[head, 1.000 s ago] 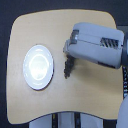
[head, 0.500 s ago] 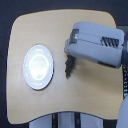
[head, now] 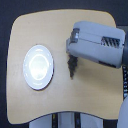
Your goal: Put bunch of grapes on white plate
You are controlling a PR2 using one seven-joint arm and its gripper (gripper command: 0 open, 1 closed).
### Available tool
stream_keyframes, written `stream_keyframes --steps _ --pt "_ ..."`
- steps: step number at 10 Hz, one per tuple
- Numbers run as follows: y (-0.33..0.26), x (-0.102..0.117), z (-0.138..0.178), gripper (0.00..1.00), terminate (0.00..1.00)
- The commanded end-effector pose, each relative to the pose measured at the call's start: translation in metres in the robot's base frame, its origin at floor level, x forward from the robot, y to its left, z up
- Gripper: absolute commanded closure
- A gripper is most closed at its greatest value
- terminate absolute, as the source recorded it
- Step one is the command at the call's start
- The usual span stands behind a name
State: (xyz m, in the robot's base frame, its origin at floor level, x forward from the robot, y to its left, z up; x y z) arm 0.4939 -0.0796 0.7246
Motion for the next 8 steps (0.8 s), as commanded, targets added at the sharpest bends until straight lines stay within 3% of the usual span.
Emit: stream_keyframes --steps 1,4,8 --pt "-0.008 -0.003 0.007 1.0 0.0" --pt "-0.002 -0.001 0.03 1.0 0.0" --pt "0.017 0.013 0.122 1.0 0.0"
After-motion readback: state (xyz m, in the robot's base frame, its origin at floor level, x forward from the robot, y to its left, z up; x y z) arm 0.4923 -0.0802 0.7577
